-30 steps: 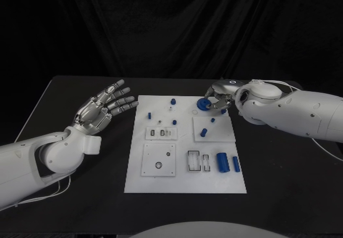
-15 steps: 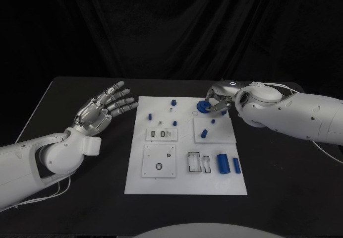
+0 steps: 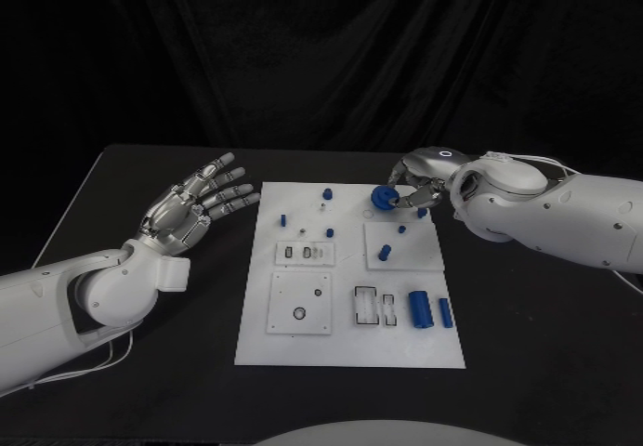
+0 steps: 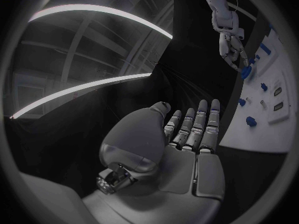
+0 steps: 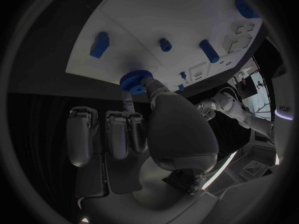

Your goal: Assemble the parts on the task board

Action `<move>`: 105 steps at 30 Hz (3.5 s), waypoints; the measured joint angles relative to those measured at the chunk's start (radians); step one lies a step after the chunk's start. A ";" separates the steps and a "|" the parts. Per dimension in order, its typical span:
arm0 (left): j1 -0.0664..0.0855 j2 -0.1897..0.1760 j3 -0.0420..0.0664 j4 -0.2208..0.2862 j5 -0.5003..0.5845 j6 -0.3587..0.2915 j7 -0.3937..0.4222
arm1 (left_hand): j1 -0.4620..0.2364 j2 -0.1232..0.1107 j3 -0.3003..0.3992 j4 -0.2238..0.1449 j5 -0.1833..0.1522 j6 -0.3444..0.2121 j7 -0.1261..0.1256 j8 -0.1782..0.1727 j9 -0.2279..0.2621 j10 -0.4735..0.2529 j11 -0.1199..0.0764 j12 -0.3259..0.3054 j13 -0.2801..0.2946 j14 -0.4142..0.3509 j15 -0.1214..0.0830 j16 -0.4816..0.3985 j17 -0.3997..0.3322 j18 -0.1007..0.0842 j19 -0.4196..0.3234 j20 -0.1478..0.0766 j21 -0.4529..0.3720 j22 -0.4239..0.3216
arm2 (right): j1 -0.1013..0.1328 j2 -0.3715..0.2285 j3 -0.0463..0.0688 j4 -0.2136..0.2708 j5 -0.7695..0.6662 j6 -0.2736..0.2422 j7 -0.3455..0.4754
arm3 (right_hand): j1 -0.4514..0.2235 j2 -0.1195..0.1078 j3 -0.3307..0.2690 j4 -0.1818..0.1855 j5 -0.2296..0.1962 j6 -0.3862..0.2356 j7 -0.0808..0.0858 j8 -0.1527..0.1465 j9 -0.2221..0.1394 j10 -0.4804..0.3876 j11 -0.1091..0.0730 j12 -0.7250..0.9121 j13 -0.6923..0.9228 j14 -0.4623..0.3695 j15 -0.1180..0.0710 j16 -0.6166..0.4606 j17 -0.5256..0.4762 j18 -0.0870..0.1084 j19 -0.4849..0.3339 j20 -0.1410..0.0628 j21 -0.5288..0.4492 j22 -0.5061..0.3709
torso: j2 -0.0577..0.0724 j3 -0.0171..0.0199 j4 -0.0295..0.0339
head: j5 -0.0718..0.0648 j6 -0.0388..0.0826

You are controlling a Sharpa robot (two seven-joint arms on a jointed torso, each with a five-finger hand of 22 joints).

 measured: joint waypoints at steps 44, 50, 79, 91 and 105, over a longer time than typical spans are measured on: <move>0.000 0.028 0.000 -0.013 0.006 0.000 0.000 | -0.003 0.003 0.005 0.000 0.000 0.000 0.000 0.000 0.000 -0.001 0.006 0.000 0.000 0.000 0.000 0.004 0.000 0.000 -0.004 0.004 0.000 0.001 | -0.007 0.236 0.001 -0.089 -0.002 0.016 0.030 | -0.015 0.012 0.033 -0.002 -0.032 -0.014 -0.007 -0.013 0.224 0.000 0.000 0.000 0.000 0.000 0.000 0.000 0.000 -0.016 0.000 0.000 0.035 0.000 | 0.001 -0.0002 0.0029 | -0.012 -0.002; 0.000 0.033 0.000 -0.017 0.006 0.001 0.000 | -0.003 0.003 0.005 0.000 0.000 -0.004 0.004 0.000 0.000 -0.001 0.006 0.000 0.000 0.000 0.000 0.004 0.000 0.000 -0.004 0.004 0.000 0.001 | -0.011 0.248 0.001 -0.098 -0.002 0.030 0.031 | -0.025 0.002 0.038 -0.003 -0.070 -0.060 0.012 -0.047 0.219 0.001 0.016 0.000 0.000 0.000 0.011 0.000 0.000 -0.016 0.002 0.009 0.035 0.000 | 0.001 -0.0002 0.0027 | -0.012 -0.004; 0.000 0.027 0.000 -0.020 0.007 0.005 0.000 | -0.007 -0.001 0.008 -0.003 0.000 -0.004 0.004 0.000 0.000 -0.001 0.006 0.004 0.000 -0.004 0.004 0.004 -0.001 0.000 -0.004 0.004 0.004 0.000 | -0.016 0.284 0.006 -0.086 -0.003 0.021 0.069 | -0.037 0.003 0.038 -0.003 -0.261 -0.167 0.035 -0.165 0.134 0.000 0.040 0.000 0.000 0.002 0.034 0.000 0.000 -0.016 0.003 0.032 0.026 0.000 | 0.000 0.0007 0.0007 | -0.002 -0.005; 0.000 0.032 0.000 -0.028 0.008 0.005 0.000 | -0.007 -0.001 0.015 -0.004 0.000 -0.004 0.004 0.000 0.000 -0.001 0.006 0.004 0.000 -0.004 0.004 0.008 -0.001 0.000 -0.004 0.004 0.004 0.000 | -0.016 0.337 0.008 -0.125 -0.003 0.045 0.083 | -0.037 0.003 0.033 -0.008 -0.267 -0.177 0.031 -0.181 0.118 0.000 0.040 0.000 0.000 0.002 0.034 0.000 0.000 -0.016 0.003 0.032 0.026 0.000 | 0.000 -0.0012 0.0033 | -0.010 -0.002; 0.000 0.035 0.000 -0.032 0.008 0.005 0.000 | -0.007 -0.001 0.015 -0.004 0.000 -0.004 0.004 0.000 0.000 -0.001 0.006 0.004 0.000 -0.004 0.004 0.008 -0.001 0.000 -0.004 0.004 0.004 0.001 | -0.030 0.378 0.008 -0.167 -0.003 0.089 0.083 | -0.037 0.003 0.023 -0.018 -0.267 -0.196 0.031 -0.201 0.090 0.000 0.040 0.000 0.001 0.002 0.034 0.000 0.000 -0.015 0.003 0.032 0.026 0.000 | 0.001 -0.0016 0.0018 | -0.007 0.001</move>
